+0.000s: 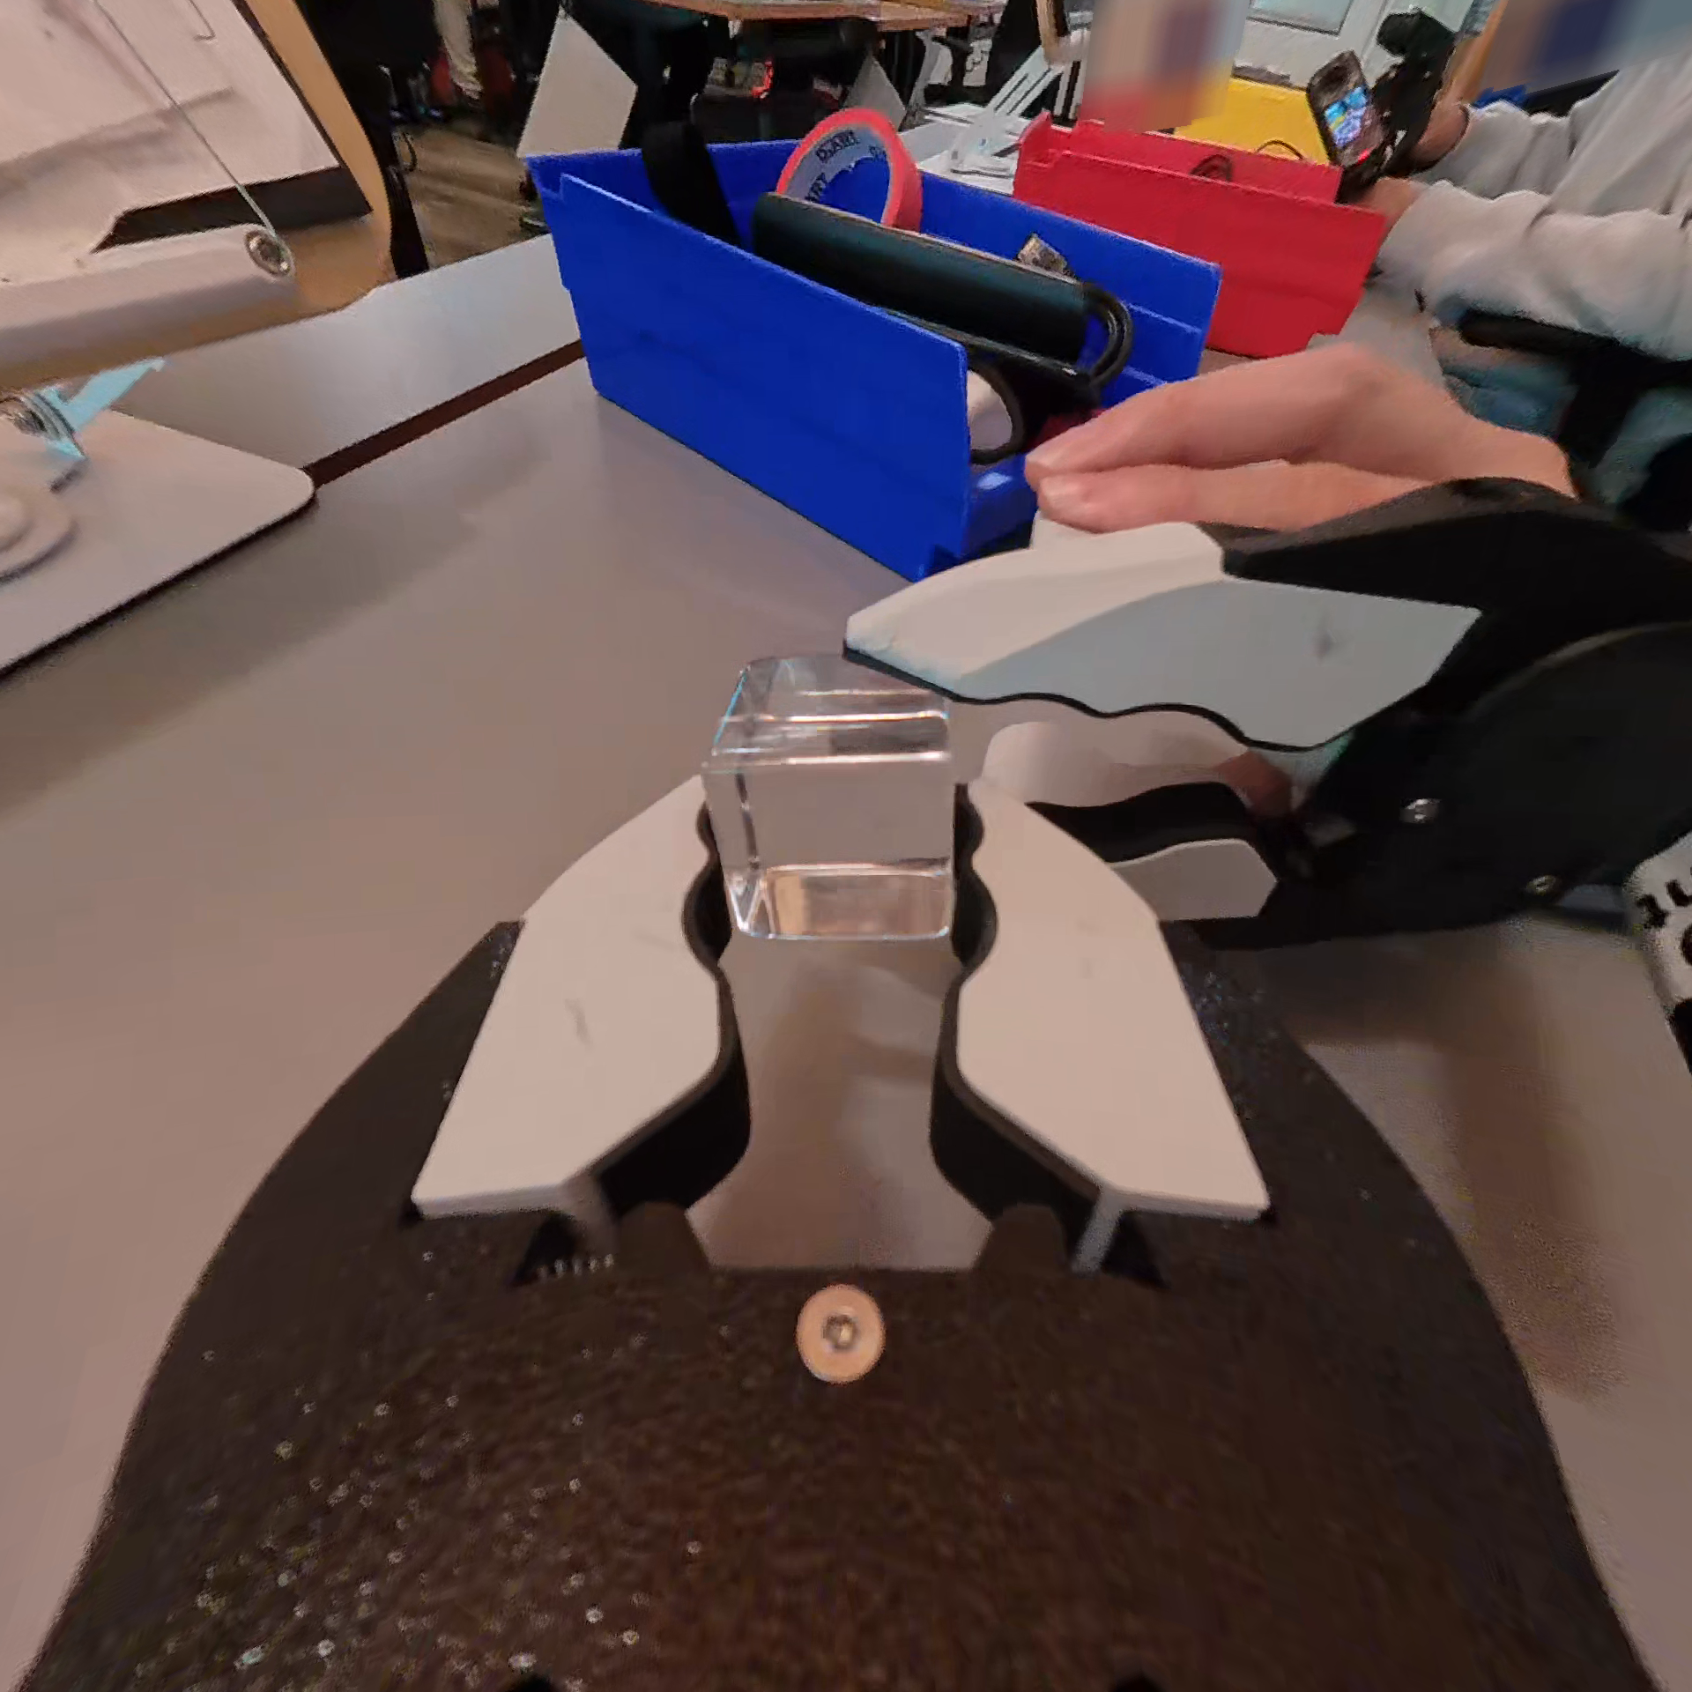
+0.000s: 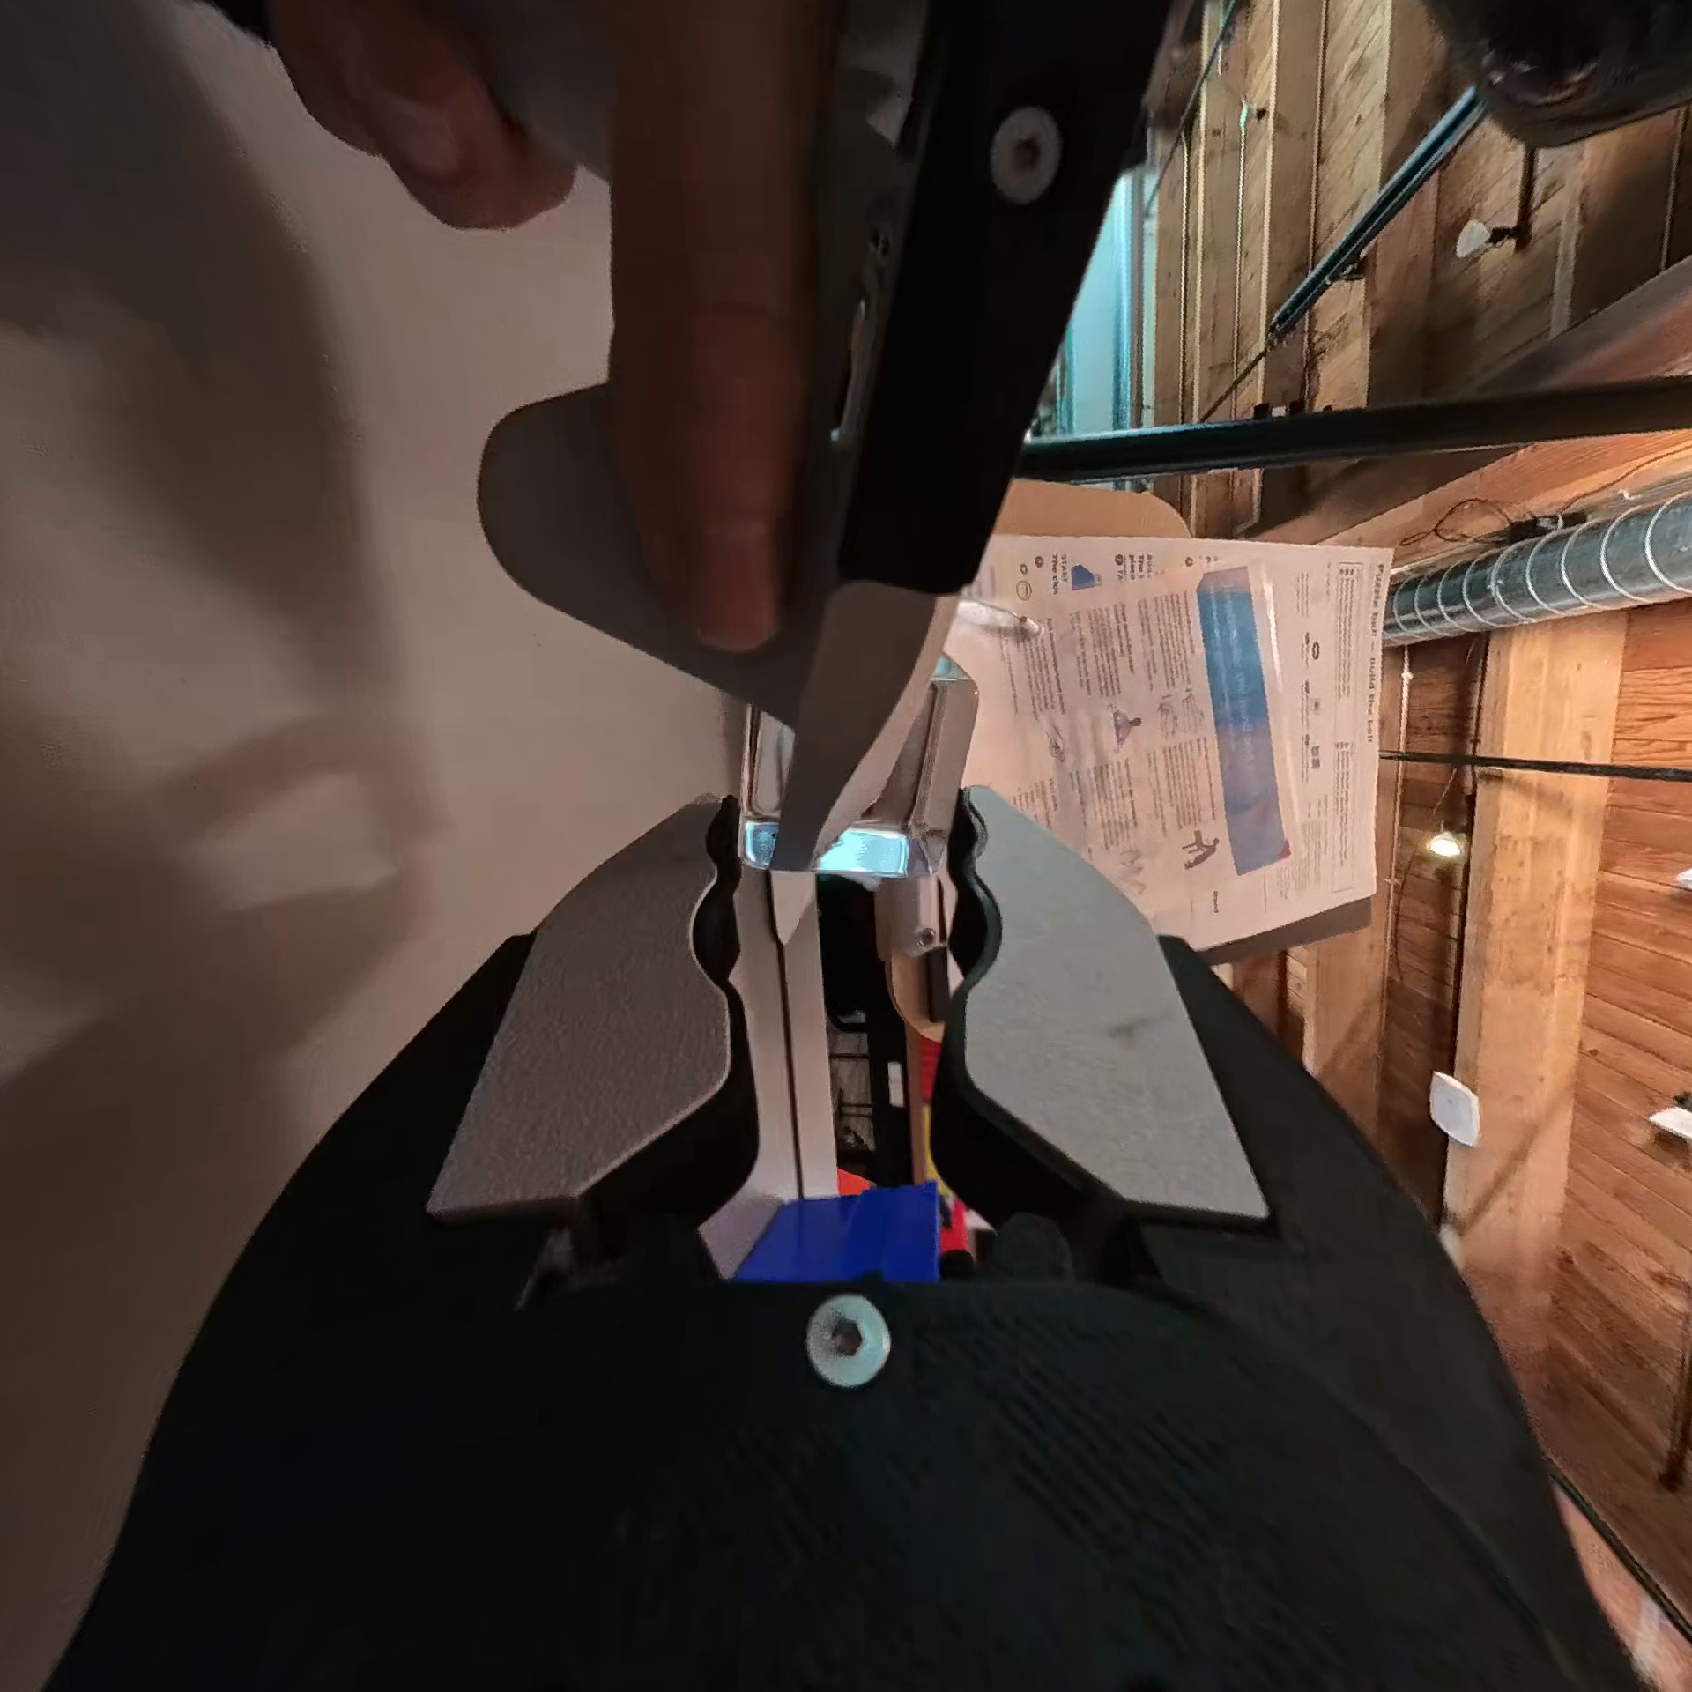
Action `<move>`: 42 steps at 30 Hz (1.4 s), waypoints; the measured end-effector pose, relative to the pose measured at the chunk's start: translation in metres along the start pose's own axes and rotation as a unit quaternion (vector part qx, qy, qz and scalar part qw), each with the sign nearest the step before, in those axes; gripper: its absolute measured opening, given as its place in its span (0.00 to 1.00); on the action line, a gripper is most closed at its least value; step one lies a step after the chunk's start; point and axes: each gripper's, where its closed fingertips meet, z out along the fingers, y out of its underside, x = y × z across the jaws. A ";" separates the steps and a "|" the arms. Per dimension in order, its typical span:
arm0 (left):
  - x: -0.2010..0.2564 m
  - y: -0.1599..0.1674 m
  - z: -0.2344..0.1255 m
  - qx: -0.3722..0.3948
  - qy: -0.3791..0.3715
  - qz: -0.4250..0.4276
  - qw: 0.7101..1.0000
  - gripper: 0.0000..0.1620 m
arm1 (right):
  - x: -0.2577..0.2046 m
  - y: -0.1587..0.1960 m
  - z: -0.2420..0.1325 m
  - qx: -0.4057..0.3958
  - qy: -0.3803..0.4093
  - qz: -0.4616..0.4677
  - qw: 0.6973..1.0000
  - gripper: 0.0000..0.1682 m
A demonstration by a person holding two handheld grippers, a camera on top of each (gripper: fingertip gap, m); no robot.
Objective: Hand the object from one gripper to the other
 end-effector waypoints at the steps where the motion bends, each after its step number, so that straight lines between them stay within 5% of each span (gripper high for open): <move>1: 0.001 0.001 -0.001 -0.002 0.011 -0.008 1.000 0.28 | -0.002 -0.002 0.000 0.015 -0.008 0.013 1.000 0.26; 4: -0.002 -0.003 -0.005 0.032 0.029 0.012 0.999 0.28 | 0.004 -0.015 -0.006 0.125 -0.037 0.167 0.977 0.32; 6: -0.007 -0.006 -0.010 0.051 0.014 0.070 0.996 0.28 | 0.015 -0.018 -0.014 0.189 -0.092 0.332 0.920 0.45; 8: -0.006 -0.017 -0.017 0.094 0.008 0.134 0.986 0.27 | 0.019 -0.018 -0.020 0.229 -0.188 0.477 0.828 0.50; 11: 0.011 -0.031 -0.025 0.151 0.017 0.237 0.960 0.28 | 0.032 -0.016 -0.030 0.284 -0.298 0.658 0.631 0.52; 14: 0.032 -0.035 -0.025 0.176 0.009 0.354 0.918 0.27 | 0.027 -0.022 -0.040 0.292 -0.409 0.733 0.459 0.52; 17: 0.051 -0.032 -0.018 0.170 0.010 0.419 0.892 0.27 | 0.024 -0.039 -0.056 0.312 -0.486 0.735 0.356 0.47; 20: 0.061 -0.026 -0.010 0.155 0.007 0.462 0.873 0.27 | 0.021 -0.051 -0.066 0.322 -0.517 0.720 0.331 0.39; 25: 0.059 -0.019 -0.003 0.130 -0.013 0.496 0.859 0.27 | 0.003 -0.056 -0.065 0.292 -0.539 0.693 0.378 0.31; 28: 0.051 -0.016 -0.001 0.108 -0.036 0.493 0.862 0.27 | -0.002 -0.053 -0.057 0.278 -0.515 0.685 0.433 0.31; 31: 0.032 -0.011 0.000 0.068 -0.072 0.455 0.885 0.34 | -0.006 -0.034 -0.039 0.239 -0.440 0.655 0.566 0.31; 34: 0.012 -0.002 -0.001 0.023 -0.074 0.379 0.922 0.38 | -0.015 0.022 -0.007 0.107 -0.280 0.529 0.794 0.31; 36: 0.007 -0.002 -0.002 0.018 -0.064 0.309 0.949 0.37 | -0.007 0.054 0.000 0.036 -0.158 0.381 0.910 0.31; 38: 0.006 -0.004 0.001 0.020 -0.055 0.217 0.974 0.37 | 0.002 0.068 0.001 -0.017 -0.087 0.254 0.963 0.32; 42: 0.023 -0.013 0.010 0.058 0.000 0.075 0.996 0.37 | 0.008 0.055 0.002 -0.045 -0.032 0.133 0.990 0.31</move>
